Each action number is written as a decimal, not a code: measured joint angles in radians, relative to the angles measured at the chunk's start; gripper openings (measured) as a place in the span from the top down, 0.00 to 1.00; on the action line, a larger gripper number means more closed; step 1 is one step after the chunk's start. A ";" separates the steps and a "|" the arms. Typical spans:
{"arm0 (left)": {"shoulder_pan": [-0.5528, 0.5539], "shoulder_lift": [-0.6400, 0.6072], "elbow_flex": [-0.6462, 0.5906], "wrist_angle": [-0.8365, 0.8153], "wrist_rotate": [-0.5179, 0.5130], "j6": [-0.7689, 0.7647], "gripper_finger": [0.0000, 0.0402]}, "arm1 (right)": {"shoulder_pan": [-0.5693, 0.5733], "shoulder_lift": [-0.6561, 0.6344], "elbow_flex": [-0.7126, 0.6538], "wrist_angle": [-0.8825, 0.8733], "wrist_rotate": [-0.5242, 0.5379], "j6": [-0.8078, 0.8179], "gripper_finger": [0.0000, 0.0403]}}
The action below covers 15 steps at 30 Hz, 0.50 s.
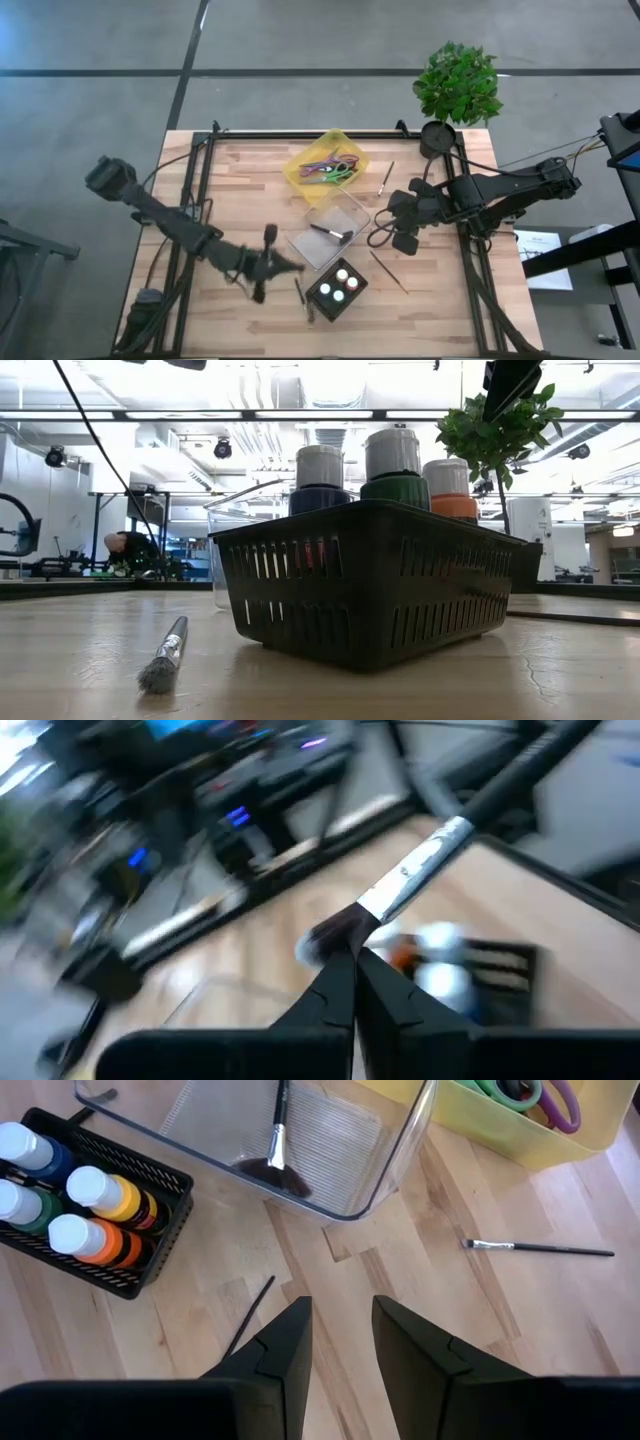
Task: Pick & Place Paint Supplies
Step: Put the foundation brush into the transparent bin
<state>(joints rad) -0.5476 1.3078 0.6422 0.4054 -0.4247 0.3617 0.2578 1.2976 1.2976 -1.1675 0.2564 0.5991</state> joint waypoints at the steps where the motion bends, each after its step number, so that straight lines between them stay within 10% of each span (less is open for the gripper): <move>1: 0.024 0.004 0.000 0.011 -0.026 -0.049 1.00 | 0.000 0.000 0.000 0.000 0.001 0.000 0.73; 15: 0.369 0.023 -0.001 -0.038 0.065 -0.602 1.00 | 0.000 0.000 0.000 0.000 0.001 -0.001 0.73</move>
<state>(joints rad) -0.1783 1.3308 0.6411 0.3673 -0.3596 -0.2402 0.2579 1.2976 1.2976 -1.1679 0.2573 0.5983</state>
